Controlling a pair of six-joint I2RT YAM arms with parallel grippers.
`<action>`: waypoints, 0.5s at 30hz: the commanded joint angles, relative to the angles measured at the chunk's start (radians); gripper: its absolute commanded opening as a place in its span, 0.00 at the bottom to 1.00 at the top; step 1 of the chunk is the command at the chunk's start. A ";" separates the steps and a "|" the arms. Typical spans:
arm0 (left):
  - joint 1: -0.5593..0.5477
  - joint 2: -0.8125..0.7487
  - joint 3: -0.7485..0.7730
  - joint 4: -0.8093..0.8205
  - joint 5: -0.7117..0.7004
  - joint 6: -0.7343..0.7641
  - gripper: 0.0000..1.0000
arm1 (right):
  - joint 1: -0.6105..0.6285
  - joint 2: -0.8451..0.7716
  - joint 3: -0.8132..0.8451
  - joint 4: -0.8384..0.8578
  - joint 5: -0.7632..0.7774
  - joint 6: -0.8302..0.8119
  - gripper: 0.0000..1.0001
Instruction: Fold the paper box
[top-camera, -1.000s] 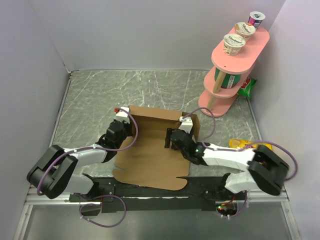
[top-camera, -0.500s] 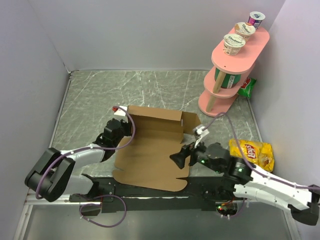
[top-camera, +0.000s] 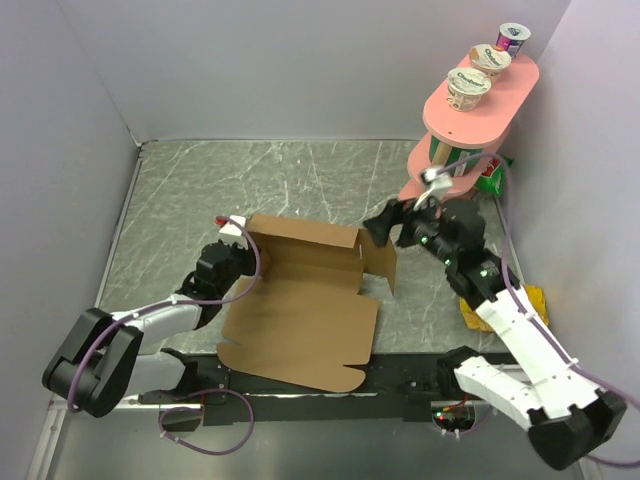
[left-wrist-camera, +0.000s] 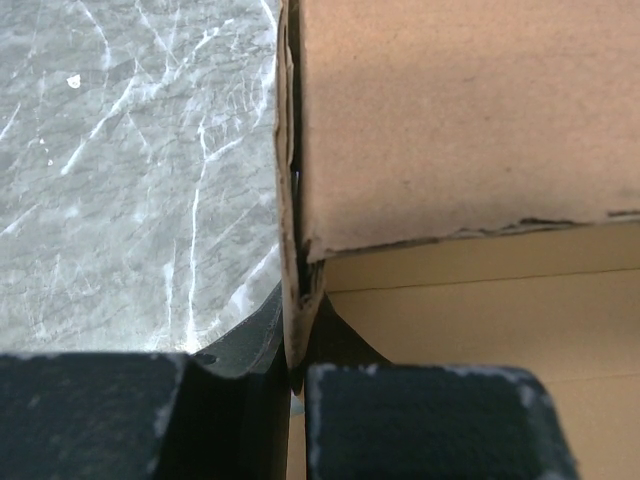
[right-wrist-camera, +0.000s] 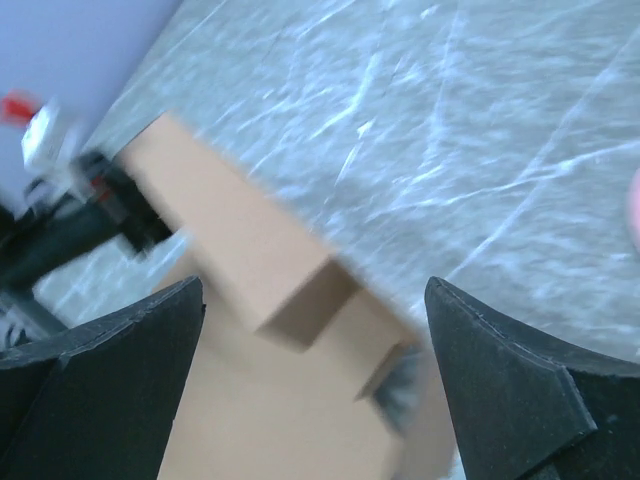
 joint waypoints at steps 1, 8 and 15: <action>0.015 -0.038 -0.002 0.076 0.057 -0.025 0.06 | -0.242 0.048 0.021 0.116 -0.225 0.018 0.94; 0.027 -0.047 0.000 0.059 0.054 -0.043 0.06 | -0.330 0.020 -0.264 0.236 -0.168 0.055 0.92; 0.028 -0.035 0.004 0.047 0.043 -0.057 0.06 | -0.321 -0.028 -0.483 0.364 -0.154 0.133 0.90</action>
